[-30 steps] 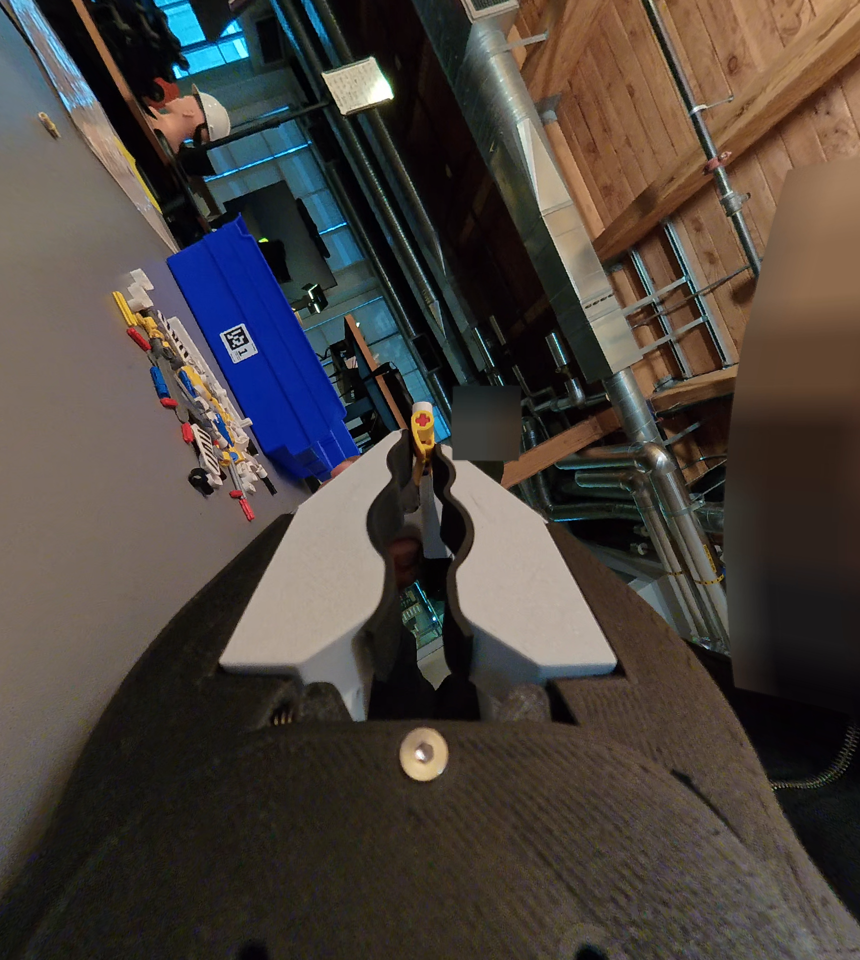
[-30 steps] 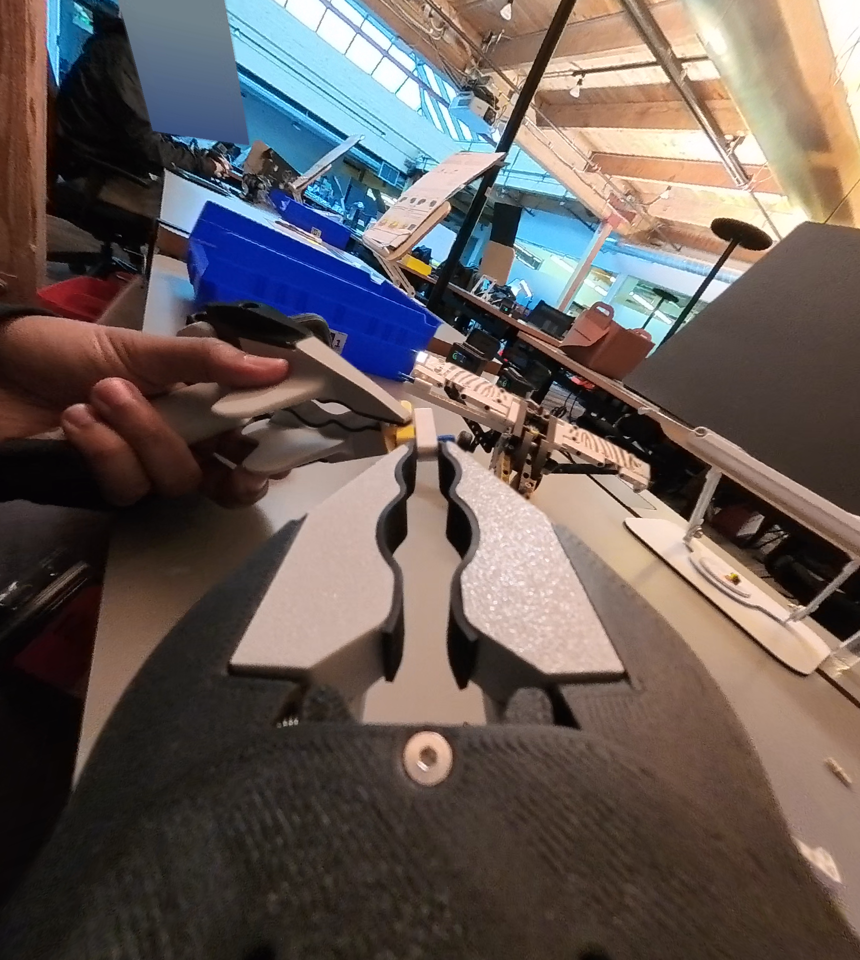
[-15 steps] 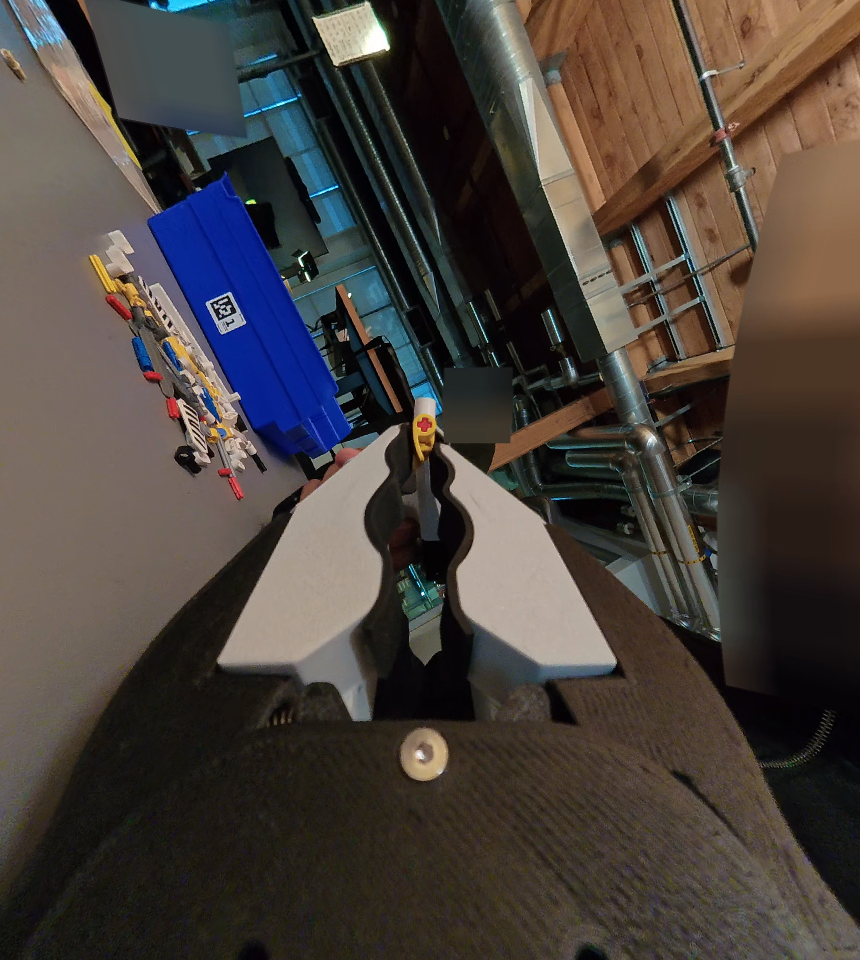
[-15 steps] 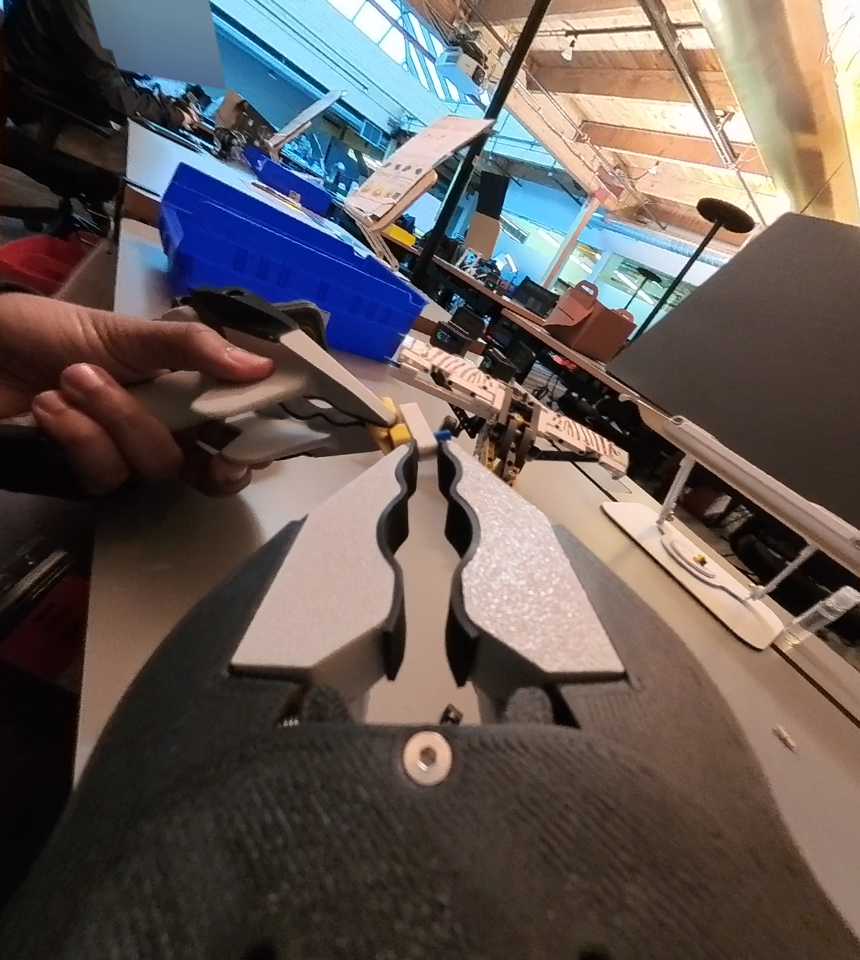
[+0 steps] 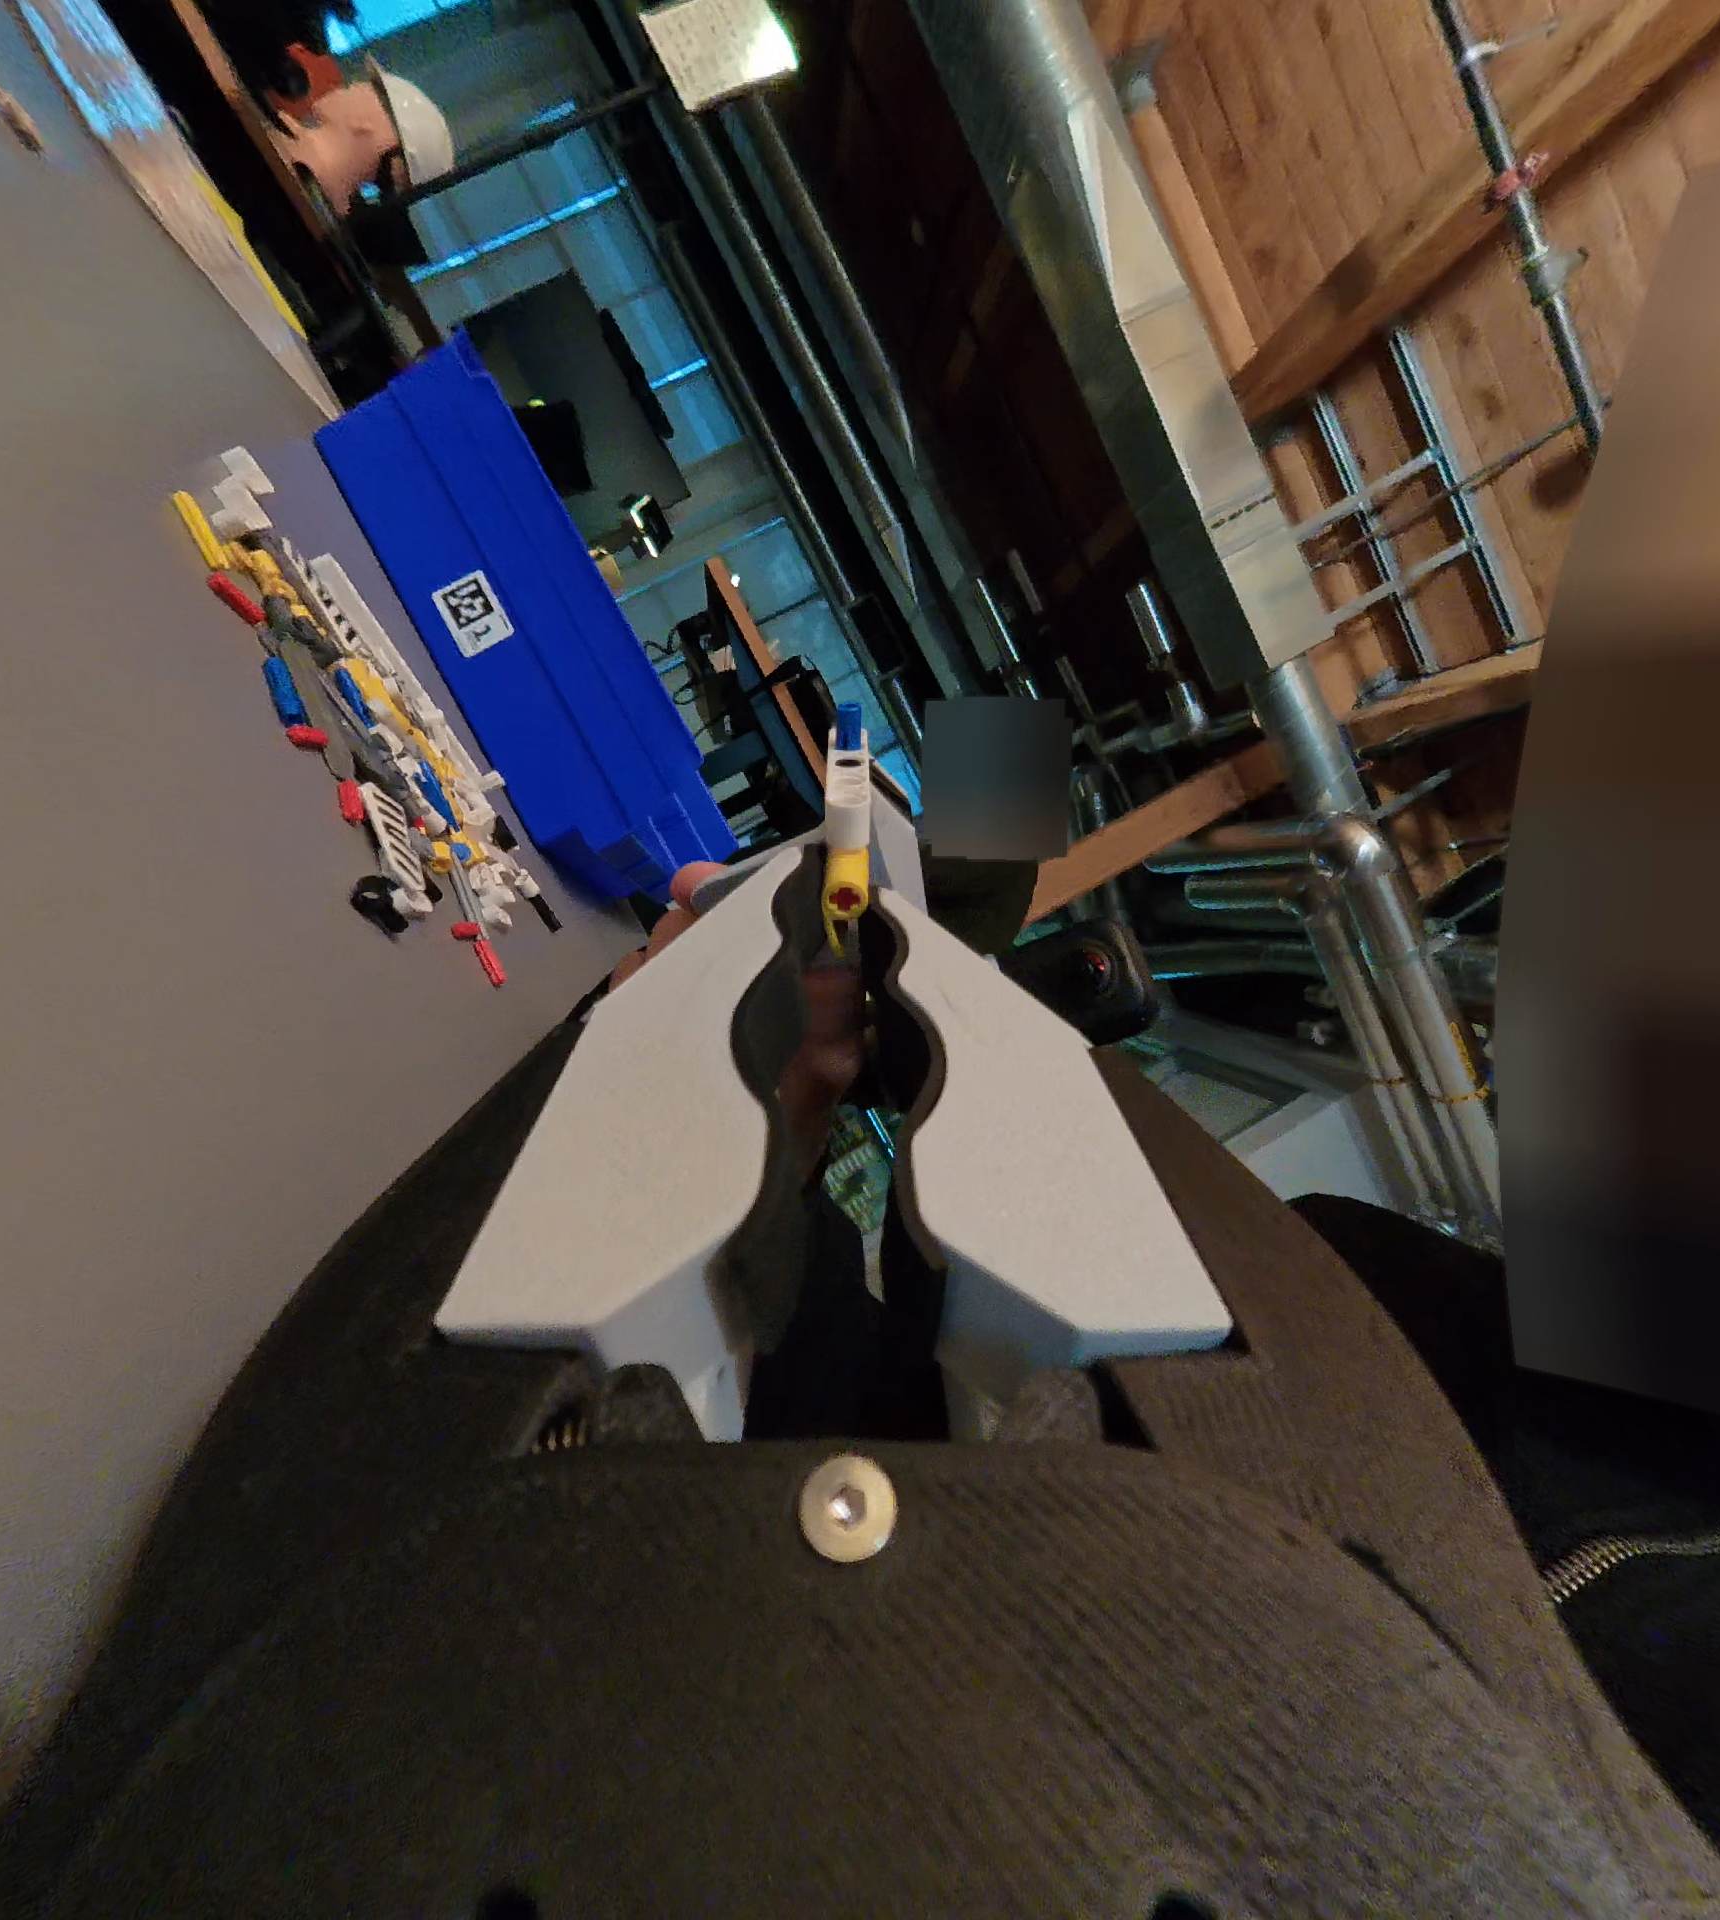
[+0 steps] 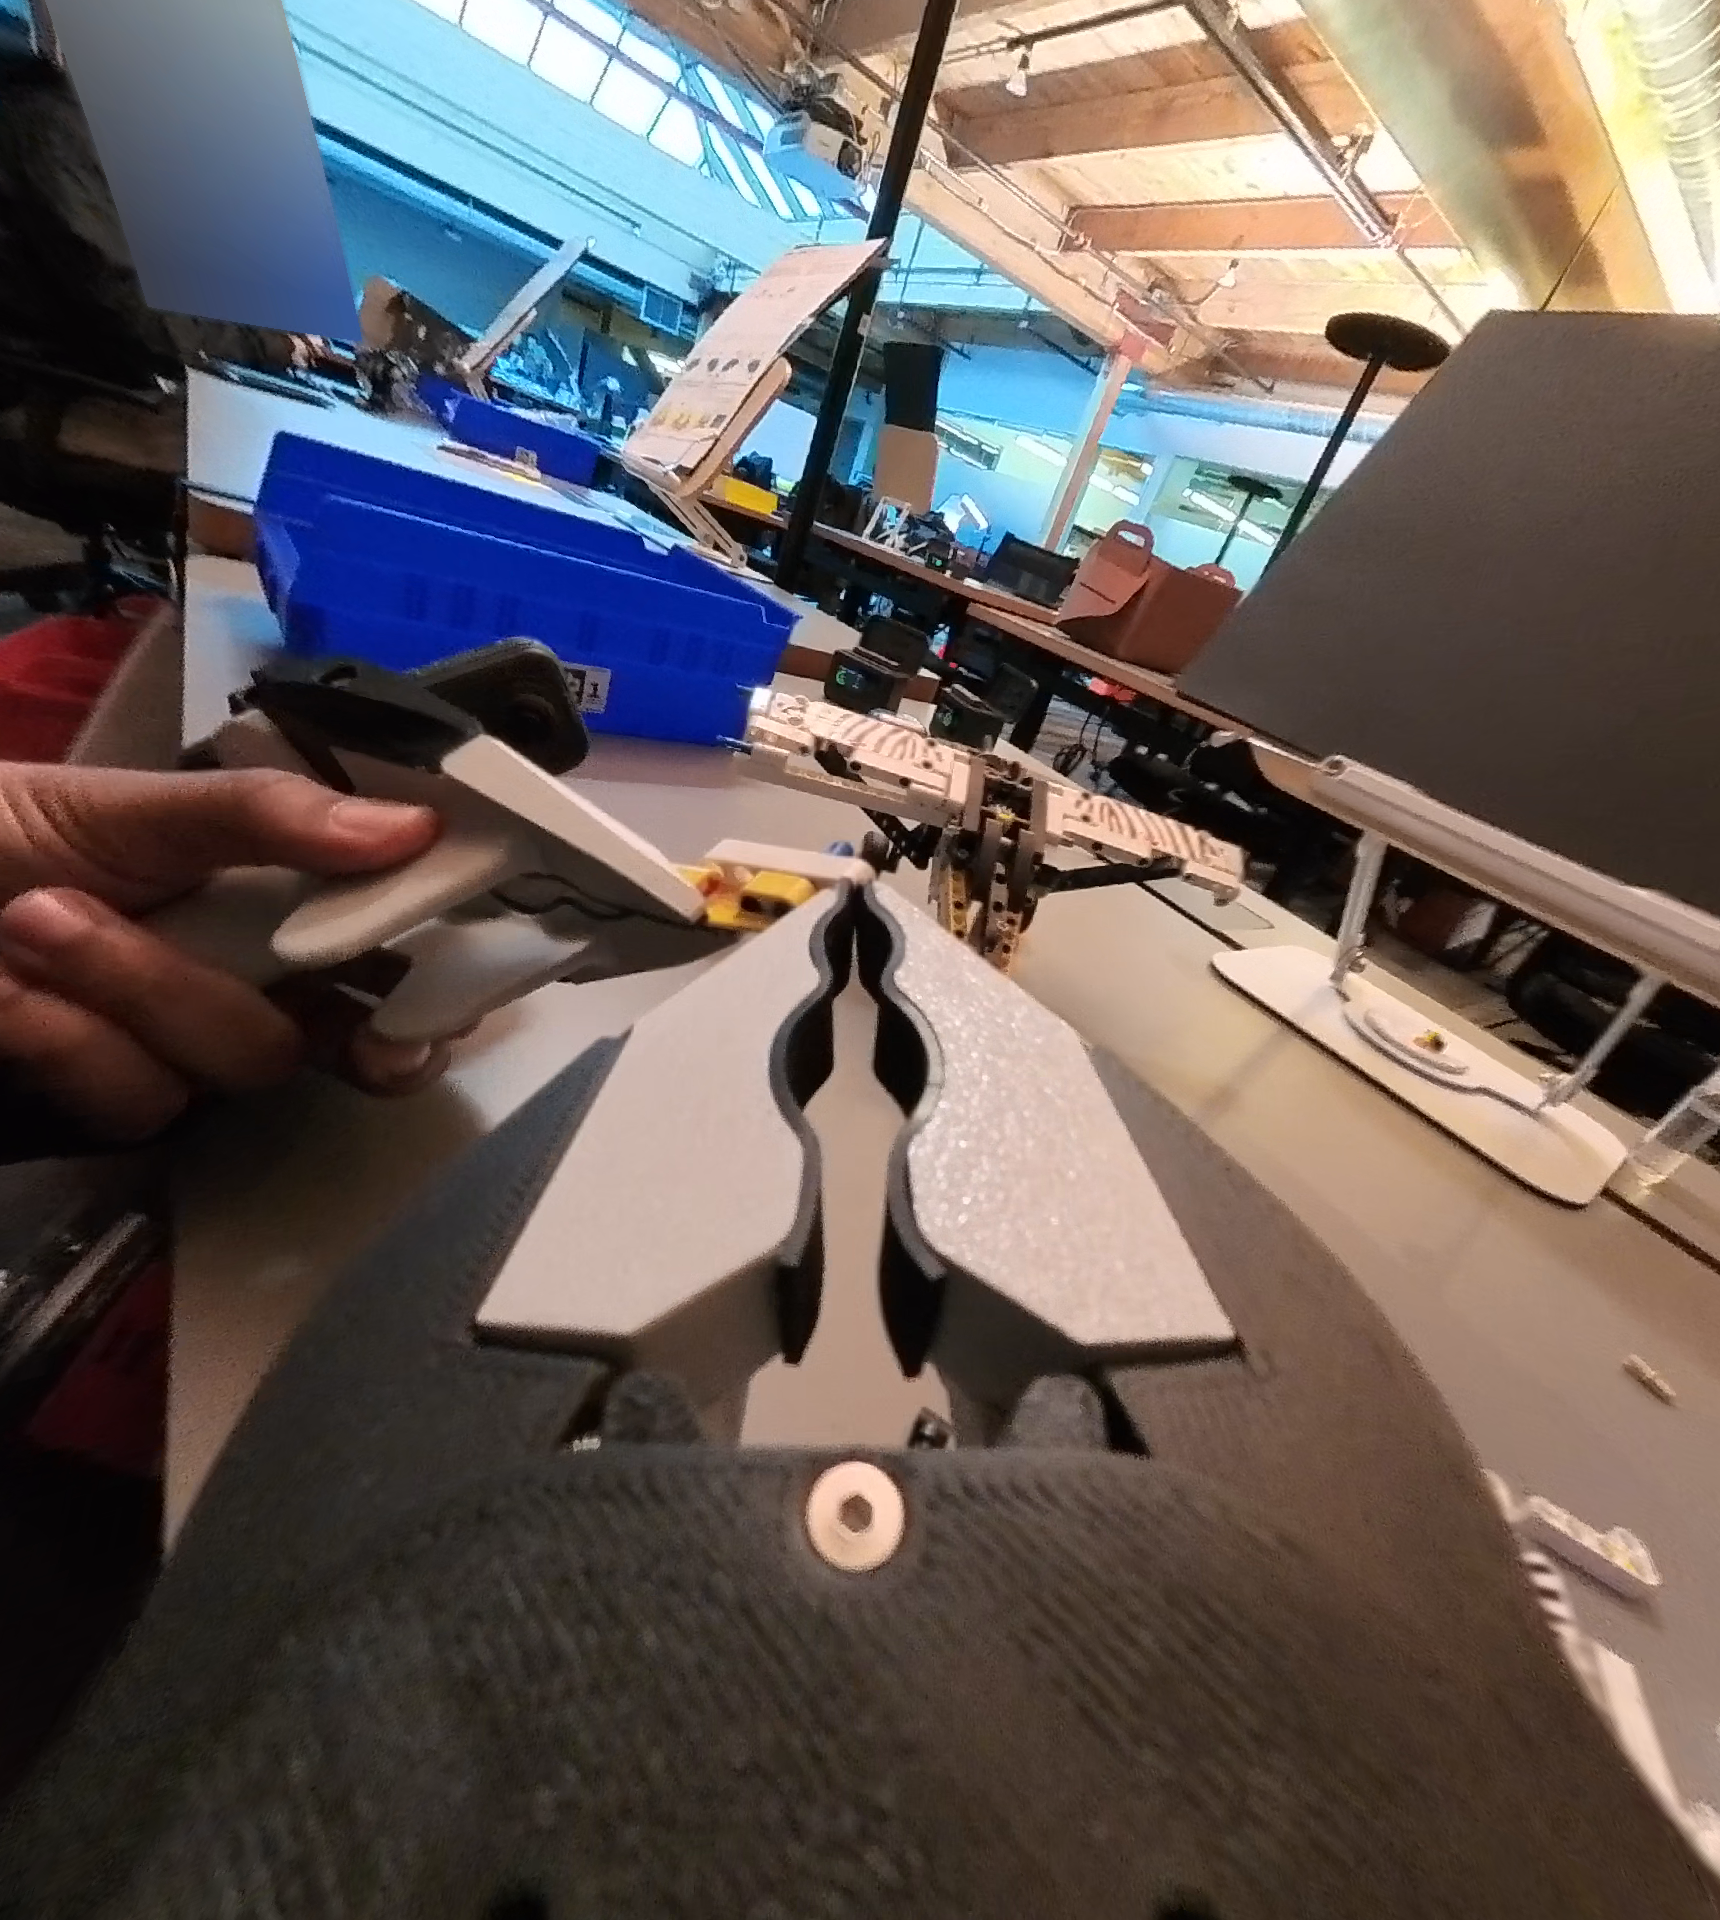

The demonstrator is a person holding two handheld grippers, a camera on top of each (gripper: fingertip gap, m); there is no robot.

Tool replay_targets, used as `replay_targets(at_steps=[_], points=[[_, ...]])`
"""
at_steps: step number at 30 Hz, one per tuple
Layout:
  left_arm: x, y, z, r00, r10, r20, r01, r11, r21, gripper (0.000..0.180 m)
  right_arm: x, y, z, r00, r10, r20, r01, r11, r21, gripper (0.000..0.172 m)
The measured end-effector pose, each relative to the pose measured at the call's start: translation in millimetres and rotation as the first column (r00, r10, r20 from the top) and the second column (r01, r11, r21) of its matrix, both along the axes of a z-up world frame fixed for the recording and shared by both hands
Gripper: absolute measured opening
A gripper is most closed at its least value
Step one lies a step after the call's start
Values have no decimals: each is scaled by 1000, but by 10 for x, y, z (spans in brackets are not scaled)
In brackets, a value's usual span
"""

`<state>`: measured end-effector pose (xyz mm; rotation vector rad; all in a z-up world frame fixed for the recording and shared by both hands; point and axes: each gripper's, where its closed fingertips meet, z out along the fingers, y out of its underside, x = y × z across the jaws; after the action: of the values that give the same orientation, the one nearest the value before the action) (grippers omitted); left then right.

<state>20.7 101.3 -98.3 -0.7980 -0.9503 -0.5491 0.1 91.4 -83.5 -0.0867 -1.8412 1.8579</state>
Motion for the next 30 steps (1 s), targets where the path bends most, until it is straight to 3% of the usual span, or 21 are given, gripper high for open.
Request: replay_targets(at_steps=[3, 7, 12, 18, 22, 30], points=[[-13, -38, 7, 1000, -4, -1, 4, 1000, 6, 3, 14, -19, 15, 997, -28, -66, 28, 1000, -6, 0], [-27, -96, 35, 999, 27, -35, -28, 999, -23, 3, 88, -36, 55, 995, 33, -97, -39, 998, -56, 0], [-42, -144, 47, 995, 57, -78, -63, 996, -70, 3, 90, -83, 21, 997, 54, -61, -58, 996, -62, 15], [-2, -110, 94, 997, 14, -81, -14, 1000, -2, 3, 130, -83, 72, 988, 146, 44, -139, 980, -144, 22], [47, -67, 152, 994, -14, -106, 20, 998, 54, 2, 151, -56, 123, 963, 236, 130, -204, 954, -220, 22], [91, -35, 221, 988, -20, -154, 30, 997, 69, 2, 249, -65, 164, 940, 313, 134, -270, 926, -265, 22]])
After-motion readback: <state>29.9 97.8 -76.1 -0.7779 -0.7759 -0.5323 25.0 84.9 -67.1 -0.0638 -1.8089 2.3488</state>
